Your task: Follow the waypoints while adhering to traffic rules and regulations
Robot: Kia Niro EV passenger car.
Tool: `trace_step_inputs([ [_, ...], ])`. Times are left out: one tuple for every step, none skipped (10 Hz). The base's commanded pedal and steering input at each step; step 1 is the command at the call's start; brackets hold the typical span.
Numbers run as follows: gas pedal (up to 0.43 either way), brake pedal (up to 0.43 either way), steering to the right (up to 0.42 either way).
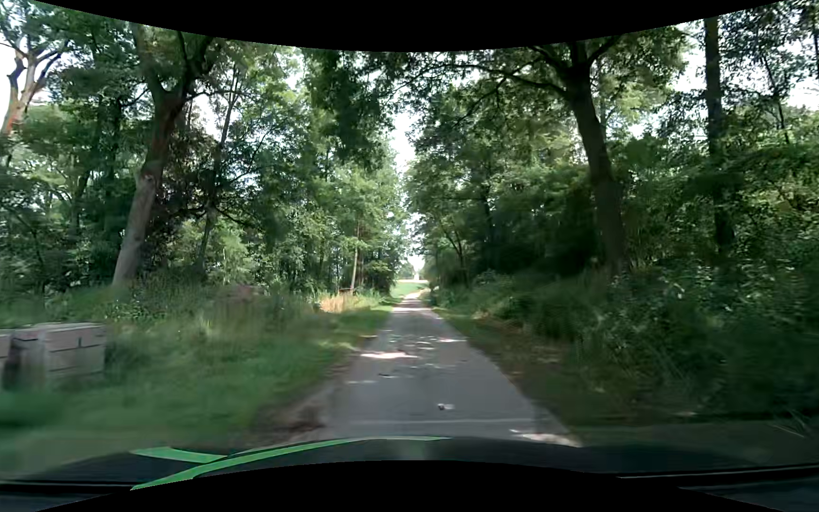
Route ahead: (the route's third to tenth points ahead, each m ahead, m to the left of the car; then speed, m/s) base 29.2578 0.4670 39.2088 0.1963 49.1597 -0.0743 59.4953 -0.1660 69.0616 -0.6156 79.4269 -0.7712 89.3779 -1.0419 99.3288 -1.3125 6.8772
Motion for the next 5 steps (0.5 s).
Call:
trace_step_inputs([
  [0.110,0.000,0.009],
  [0.110,0.000,0.009],
  [0.110,0.000,0.010],
  [0.157,0.000,0.008],
  [0.157,0.000,0.006],
])
